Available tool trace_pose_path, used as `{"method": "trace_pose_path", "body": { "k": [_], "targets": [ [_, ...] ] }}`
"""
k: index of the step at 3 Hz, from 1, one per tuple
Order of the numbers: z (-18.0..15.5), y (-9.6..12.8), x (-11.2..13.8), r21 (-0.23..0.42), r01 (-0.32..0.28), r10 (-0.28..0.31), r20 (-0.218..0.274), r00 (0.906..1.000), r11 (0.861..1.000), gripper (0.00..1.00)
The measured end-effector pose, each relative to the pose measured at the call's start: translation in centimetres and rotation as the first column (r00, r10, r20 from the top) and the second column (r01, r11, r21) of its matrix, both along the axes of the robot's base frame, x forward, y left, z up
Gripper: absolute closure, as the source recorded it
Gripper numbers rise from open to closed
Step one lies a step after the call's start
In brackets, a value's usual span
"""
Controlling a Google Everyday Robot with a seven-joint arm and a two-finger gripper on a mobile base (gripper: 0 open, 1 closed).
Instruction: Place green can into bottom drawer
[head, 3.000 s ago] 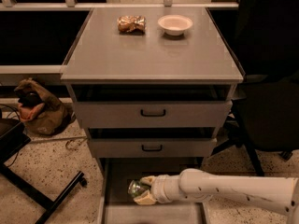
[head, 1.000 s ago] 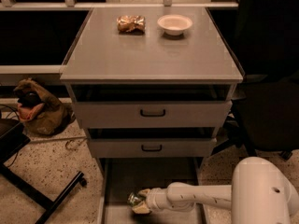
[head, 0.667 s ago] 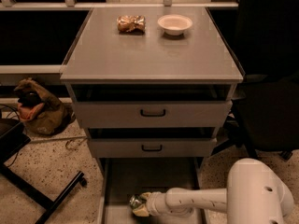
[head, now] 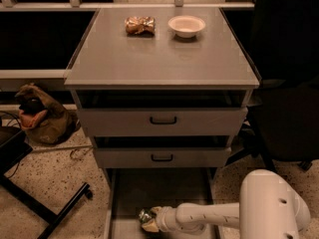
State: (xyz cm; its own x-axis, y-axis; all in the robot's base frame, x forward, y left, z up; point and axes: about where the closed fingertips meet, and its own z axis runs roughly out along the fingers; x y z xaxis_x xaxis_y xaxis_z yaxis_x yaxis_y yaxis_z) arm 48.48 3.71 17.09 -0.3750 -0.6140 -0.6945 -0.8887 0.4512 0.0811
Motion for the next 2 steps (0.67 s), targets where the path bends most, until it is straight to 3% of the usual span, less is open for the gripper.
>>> {"method": "trace_pose_path", "body": {
  "k": [2],
  "targets": [
    [0.0, 0.0, 0.0, 0.0, 0.0, 0.0, 0.0, 1.0, 1.0, 0.35]
  ]
}}
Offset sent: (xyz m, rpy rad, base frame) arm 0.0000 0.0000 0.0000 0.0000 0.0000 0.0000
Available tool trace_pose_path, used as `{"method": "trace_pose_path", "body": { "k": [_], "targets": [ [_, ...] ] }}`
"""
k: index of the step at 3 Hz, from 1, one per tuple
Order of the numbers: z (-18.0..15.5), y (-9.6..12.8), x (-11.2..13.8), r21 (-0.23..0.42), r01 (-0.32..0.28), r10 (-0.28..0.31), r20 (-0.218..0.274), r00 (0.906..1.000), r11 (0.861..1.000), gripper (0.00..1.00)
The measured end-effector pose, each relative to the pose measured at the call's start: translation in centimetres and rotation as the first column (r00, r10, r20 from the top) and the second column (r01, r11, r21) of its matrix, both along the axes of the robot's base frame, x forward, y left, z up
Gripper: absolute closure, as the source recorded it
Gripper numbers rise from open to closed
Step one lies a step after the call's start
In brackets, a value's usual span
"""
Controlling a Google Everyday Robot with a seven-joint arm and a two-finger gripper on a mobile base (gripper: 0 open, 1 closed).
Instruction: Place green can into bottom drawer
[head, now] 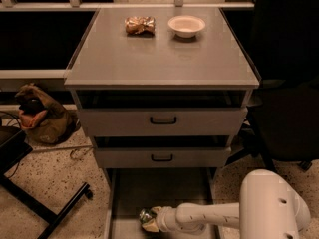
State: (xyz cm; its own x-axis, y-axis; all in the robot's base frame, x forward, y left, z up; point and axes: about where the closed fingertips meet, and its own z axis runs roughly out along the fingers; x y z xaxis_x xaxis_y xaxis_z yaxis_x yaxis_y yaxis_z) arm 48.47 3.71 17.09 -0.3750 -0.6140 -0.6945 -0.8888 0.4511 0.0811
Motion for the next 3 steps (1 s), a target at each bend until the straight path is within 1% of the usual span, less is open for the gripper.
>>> {"method": "trace_pose_path", "body": {
  "k": [1, 2, 3],
  "targets": [
    [0.0, 0.0, 0.0, 0.0, 0.0, 0.0, 0.0, 1.0, 1.0, 0.12],
    [0.0, 0.0, 0.0, 0.0, 0.0, 0.0, 0.0, 1.0, 1.0, 0.0],
    [0.0, 0.01, 0.0, 0.0, 0.0, 0.0, 0.0, 1.0, 1.0, 0.0]
  ]
}}
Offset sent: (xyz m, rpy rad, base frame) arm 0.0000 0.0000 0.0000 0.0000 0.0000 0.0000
